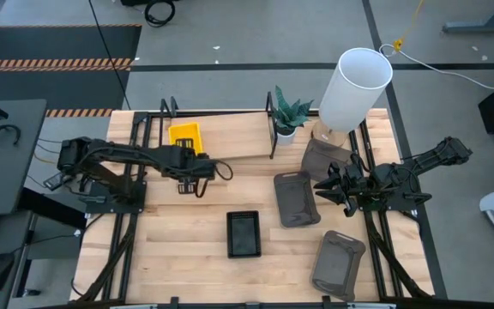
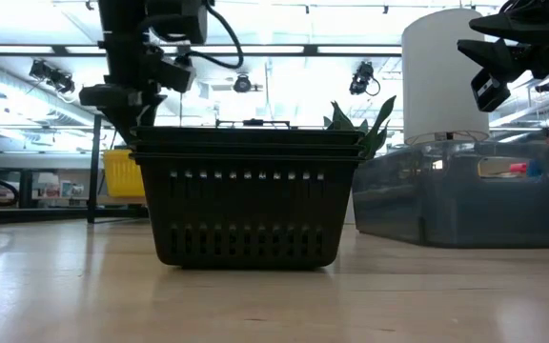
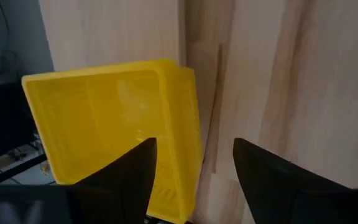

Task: Stack baskets on shelf by color
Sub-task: Put the yellow bins on the shelf

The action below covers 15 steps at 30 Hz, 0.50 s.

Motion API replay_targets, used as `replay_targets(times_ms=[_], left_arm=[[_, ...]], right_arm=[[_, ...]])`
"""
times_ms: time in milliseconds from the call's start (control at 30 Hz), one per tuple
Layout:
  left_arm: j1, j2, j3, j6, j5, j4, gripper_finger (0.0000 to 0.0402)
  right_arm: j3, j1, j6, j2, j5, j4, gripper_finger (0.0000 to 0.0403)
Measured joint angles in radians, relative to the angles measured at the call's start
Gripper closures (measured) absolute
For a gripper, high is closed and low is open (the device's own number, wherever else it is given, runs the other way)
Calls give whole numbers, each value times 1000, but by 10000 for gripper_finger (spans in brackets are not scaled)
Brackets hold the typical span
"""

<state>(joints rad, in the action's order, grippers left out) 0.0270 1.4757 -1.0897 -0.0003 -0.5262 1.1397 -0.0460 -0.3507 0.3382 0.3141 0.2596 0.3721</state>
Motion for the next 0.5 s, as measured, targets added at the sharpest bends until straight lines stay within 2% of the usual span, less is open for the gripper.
replay_targets(times_ms=[233, 500], left_arm=[[-2, 0, 0, -5, -85, -6, 197], [127, 4, 1, 12, -1, -15, 224]], right_arm=[[0, 0, 0, 0, 0, 0, 284], [0, 0, 0, 0, 0, 0, 284]])
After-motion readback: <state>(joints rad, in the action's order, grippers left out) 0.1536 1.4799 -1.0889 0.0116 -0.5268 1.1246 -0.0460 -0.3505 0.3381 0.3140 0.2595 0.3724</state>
